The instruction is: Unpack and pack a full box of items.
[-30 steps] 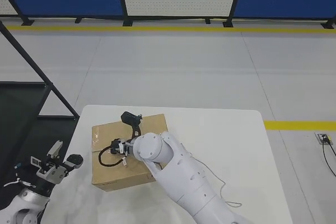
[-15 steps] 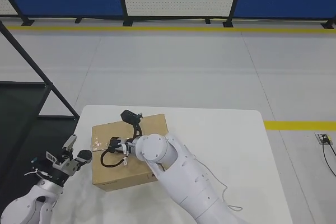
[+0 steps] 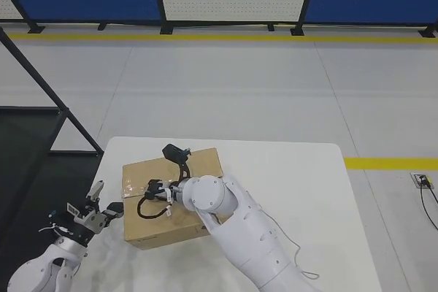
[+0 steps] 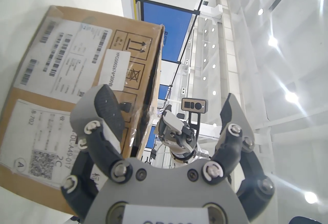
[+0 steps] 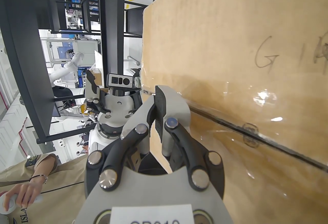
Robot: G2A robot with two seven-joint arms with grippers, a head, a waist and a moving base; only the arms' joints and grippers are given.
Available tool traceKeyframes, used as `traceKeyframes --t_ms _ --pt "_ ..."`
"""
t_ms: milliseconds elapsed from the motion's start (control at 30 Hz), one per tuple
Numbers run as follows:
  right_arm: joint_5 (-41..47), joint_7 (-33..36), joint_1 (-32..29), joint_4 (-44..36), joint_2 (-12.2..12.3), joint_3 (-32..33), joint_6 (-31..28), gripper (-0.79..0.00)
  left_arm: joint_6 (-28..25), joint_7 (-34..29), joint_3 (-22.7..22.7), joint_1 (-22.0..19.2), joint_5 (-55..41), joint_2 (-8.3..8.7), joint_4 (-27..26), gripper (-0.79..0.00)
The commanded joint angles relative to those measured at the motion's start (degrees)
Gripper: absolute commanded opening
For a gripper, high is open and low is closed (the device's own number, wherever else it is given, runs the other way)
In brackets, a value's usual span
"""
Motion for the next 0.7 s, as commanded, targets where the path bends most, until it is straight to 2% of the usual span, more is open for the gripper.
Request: traceKeyframes --t_ms 0,267,467,667 --pt "0.0 0.73 -0.25 -0.42 0.16 0.05 -0.39 -0.785 0.08 0.27 0.46 -0.19 0.08 -0.01 0.57 0.0" --pt "1.84 2.99 -0.08 0.31 0.34 -0.02 -0.73 -0.785 -0.41 2.7 -1.03 -0.55 -1.25 0.12 2.59 0.0" --pt "6.21 -0.75 3.77 7.58 -1.27 -1.39 1.73 -0.785 -1.9 3.38 -4.39 0.88 -3.83 0.31 1.61 0.0" --pt "11.59 -2.6 7.89 15.25 -3.36 -2.9 0.71 -0.785 -2.99 3.79 -6.18 3.1 -5.35 0.34 -0.39 0.0"
